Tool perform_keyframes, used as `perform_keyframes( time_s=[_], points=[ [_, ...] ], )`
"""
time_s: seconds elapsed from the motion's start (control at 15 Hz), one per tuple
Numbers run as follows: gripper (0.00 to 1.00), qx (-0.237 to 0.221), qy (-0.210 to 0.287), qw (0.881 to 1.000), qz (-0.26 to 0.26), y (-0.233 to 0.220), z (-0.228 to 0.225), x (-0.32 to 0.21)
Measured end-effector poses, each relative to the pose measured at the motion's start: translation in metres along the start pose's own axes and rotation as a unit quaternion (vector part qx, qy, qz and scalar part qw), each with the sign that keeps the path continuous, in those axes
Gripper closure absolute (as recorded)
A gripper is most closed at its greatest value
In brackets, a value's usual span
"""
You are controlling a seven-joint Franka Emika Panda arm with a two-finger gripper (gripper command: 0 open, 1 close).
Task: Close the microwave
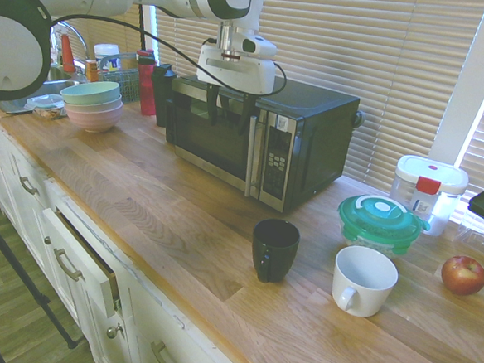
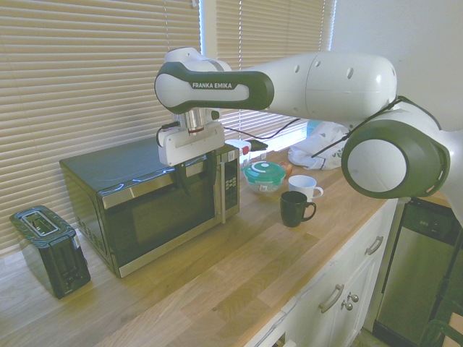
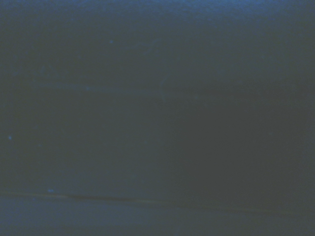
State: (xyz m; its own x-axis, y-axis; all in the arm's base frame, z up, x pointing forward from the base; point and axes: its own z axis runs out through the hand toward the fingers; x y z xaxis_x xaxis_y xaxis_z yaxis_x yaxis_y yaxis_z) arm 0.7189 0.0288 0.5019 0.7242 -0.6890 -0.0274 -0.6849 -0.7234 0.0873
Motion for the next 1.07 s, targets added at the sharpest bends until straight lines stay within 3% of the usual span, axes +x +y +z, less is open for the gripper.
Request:
perform_keyframes(
  time_s=[0.67,1.07],
  points=[
    [0.00,-0.001,-0.004,1.000,-0.029,0.002,0.017,-0.051],
    [0.00,-0.012,-0.013,0.999,-0.027,0.039,0.039,-0.087]
  ],
)
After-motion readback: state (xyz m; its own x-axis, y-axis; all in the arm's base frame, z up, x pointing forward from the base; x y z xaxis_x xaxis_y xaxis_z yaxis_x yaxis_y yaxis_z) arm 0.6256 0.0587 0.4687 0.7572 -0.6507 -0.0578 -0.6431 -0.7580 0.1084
